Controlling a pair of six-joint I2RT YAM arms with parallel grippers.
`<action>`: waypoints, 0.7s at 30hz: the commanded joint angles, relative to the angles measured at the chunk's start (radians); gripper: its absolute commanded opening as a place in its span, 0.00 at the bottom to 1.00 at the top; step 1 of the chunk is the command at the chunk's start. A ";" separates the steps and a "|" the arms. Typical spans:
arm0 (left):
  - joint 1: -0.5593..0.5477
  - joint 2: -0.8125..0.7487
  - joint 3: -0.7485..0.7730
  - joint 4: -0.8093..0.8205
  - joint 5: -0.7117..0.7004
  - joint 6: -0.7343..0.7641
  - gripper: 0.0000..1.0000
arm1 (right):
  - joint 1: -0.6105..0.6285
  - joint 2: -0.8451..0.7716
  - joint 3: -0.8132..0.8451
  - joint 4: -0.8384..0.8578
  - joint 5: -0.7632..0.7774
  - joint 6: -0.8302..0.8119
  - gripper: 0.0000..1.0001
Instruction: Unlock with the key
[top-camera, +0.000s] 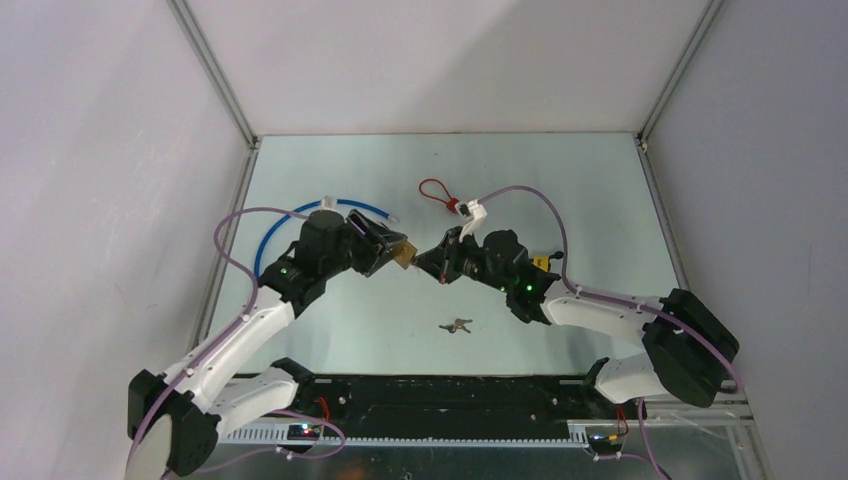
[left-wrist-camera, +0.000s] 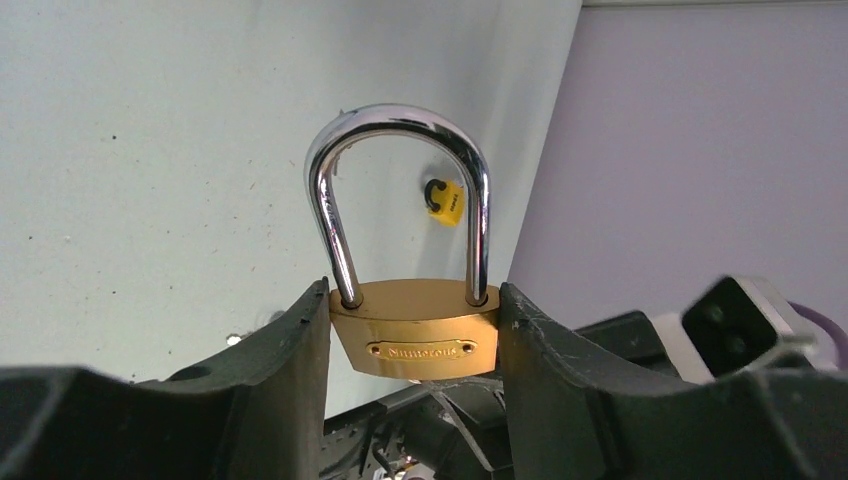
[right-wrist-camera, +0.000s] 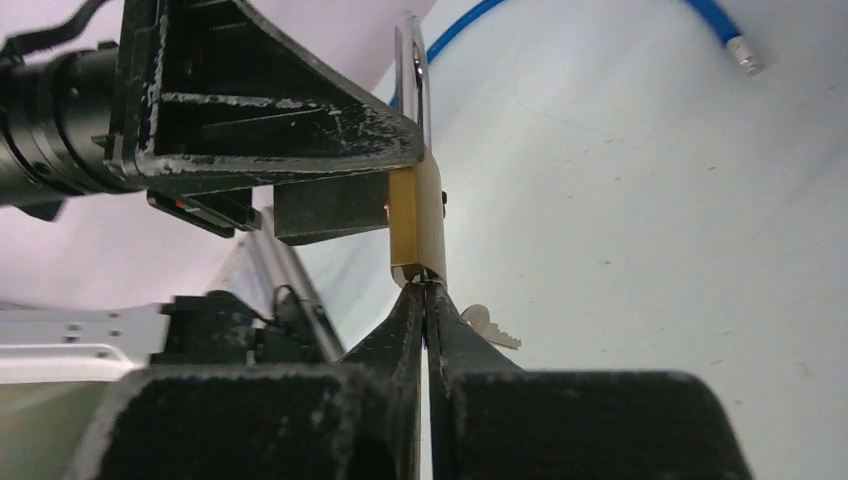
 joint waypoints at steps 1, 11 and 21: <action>-0.027 -0.095 0.019 0.163 0.077 -0.058 0.00 | -0.053 0.038 0.045 0.084 -0.144 0.258 0.00; -0.088 -0.198 -0.035 0.333 0.078 -0.103 0.00 | -0.077 0.166 0.026 0.284 -0.259 0.727 0.00; -0.097 -0.260 -0.073 0.368 0.038 -0.094 0.00 | -0.087 0.194 0.005 0.348 -0.259 0.812 0.02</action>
